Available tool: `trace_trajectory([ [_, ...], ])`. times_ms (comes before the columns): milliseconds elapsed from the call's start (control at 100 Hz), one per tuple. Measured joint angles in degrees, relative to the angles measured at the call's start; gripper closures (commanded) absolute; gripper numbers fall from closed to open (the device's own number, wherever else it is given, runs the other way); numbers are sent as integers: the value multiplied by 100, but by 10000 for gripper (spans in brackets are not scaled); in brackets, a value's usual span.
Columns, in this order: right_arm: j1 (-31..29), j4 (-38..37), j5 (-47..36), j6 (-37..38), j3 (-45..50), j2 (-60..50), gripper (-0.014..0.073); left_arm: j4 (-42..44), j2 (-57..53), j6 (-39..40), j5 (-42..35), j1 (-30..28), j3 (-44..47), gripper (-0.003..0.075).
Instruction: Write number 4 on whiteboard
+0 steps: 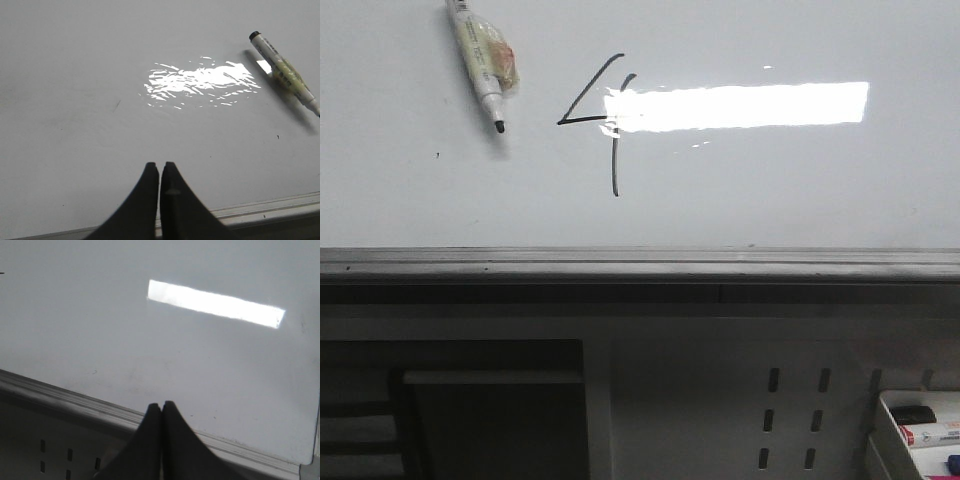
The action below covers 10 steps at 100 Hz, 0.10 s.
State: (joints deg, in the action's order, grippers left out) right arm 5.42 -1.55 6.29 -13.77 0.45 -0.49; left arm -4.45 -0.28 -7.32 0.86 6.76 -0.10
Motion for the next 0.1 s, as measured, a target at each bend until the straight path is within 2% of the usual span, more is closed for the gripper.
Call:
trace_trajectory([
  [100,0,0,0,0,0,0,659,0,0,0,0,0,0,741],
])
